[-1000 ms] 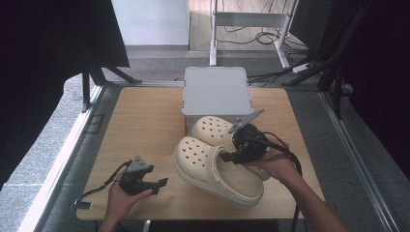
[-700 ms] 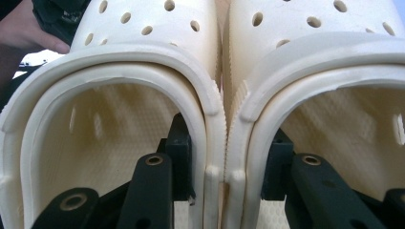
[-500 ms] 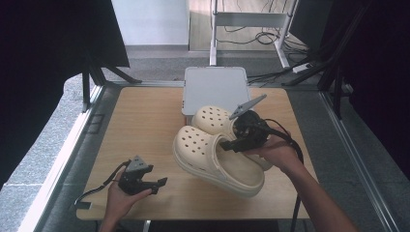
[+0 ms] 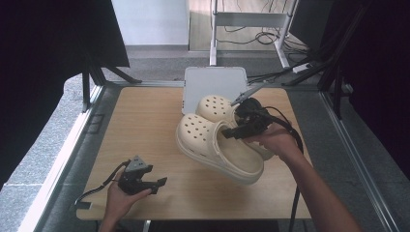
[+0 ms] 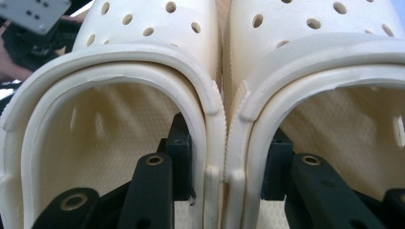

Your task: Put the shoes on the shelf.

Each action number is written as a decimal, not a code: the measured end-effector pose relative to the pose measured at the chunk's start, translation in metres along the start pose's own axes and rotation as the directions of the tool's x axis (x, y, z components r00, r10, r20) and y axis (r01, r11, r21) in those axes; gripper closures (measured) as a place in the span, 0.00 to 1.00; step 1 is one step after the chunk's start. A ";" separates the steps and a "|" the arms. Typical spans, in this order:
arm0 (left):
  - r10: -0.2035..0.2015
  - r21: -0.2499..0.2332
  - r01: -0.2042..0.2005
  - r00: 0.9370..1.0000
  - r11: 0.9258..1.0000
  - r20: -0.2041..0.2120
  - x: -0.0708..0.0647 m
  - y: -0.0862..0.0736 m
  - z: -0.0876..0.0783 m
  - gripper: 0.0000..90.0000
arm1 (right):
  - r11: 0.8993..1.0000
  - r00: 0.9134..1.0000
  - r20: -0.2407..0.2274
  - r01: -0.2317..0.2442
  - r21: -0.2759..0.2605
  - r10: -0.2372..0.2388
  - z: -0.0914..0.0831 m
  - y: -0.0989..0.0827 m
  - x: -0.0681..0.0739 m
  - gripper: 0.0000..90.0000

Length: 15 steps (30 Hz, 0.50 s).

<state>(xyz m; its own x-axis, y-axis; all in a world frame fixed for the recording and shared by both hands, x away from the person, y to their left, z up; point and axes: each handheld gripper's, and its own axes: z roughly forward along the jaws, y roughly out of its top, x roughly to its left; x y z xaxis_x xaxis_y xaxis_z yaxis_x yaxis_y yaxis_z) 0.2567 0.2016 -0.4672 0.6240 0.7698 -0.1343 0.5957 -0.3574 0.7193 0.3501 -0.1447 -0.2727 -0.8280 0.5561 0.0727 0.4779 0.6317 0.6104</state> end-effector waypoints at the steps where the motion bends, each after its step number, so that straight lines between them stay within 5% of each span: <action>1: 0.000 0.000 0.000 1.000 1.000 0.000 0.000 0.000 0.000 0.28 | 1.000 1.000 0.001 -0.004 -0.003 0.004 0.000 0.001 -0.002 0.73; 15: 0.003 -0.001 -0.003 1.000 1.000 0.000 0.001 0.000 -0.001 0.28 | 0.997 0.997 0.036 -0.069 -0.038 0.070 0.000 0.024 -0.036 0.73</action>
<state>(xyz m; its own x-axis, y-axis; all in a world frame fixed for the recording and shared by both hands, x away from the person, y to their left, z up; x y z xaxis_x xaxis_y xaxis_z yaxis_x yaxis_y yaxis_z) 0.2567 0.2026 -0.4668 0.6259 0.7686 -0.1324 0.5932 -0.3589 0.7206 0.3911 -0.1496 -0.2608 -0.7814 0.6180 0.0868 0.5221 0.5712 0.6334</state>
